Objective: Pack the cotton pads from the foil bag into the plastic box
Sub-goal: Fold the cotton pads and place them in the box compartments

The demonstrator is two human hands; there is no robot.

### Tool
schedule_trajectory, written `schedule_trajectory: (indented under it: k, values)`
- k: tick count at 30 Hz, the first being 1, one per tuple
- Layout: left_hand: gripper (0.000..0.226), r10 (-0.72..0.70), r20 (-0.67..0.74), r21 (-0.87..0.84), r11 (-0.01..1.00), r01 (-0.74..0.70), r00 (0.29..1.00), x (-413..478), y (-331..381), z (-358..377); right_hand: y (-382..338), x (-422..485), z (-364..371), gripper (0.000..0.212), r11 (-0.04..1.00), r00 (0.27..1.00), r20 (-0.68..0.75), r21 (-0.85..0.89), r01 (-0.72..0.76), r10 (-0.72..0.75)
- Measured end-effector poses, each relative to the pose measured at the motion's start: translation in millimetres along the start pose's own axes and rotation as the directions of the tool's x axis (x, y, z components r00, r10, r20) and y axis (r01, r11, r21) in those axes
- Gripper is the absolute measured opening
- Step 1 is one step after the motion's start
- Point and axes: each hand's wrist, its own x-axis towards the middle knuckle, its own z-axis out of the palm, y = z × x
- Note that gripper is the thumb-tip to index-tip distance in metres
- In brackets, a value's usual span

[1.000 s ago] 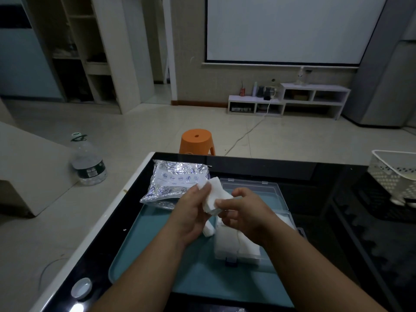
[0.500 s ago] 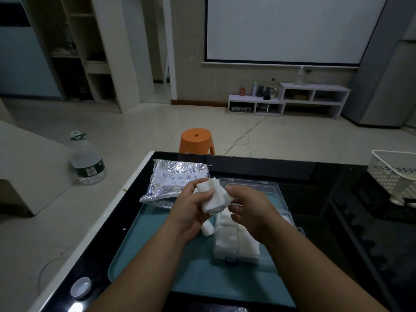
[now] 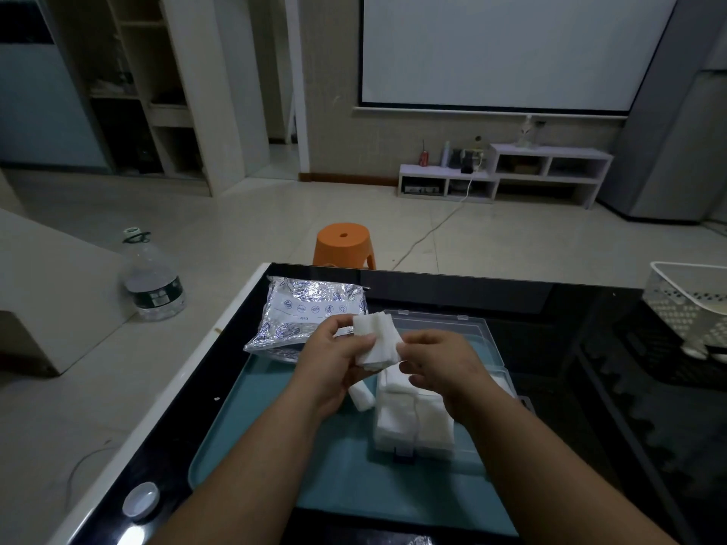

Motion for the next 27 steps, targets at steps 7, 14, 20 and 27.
schedule_trajectory:
  k: [7, 14, 20, 27]
  values:
    - [0.033, 0.017, -0.041, 0.021, 1.0, -0.016, 0.999, 0.2, 1.7, -0.4, 0.0, -2.5, 7.6, 0.03, 0.998, 0.998, 0.047, -0.045, 0.032, -0.029]
    - [0.061, -0.132, 0.063, -0.332, 0.932, 0.145, 0.989, -5.2, 0.0, 4.1, -3.3, -4.6, 8.6, 0.045, 0.959, 0.986, 0.153, 0.262, -0.107, 0.069]
    - [0.061, -0.146, 0.168, -0.396, 0.896, 0.202, 0.975, -8.8, -1.7, 2.8, -3.6, -6.7, 9.3, 0.042, 0.997, 0.988, 0.154, 0.069, -0.03, 0.019]
    - [0.055, -0.119, 0.089, -0.307, 0.941, 0.14, 0.989, -4.9, -3.0, 1.7, -4.4, -1.0, 6.1, 0.045, 0.839, 0.938, 0.061, -0.43, 0.334, -0.342]
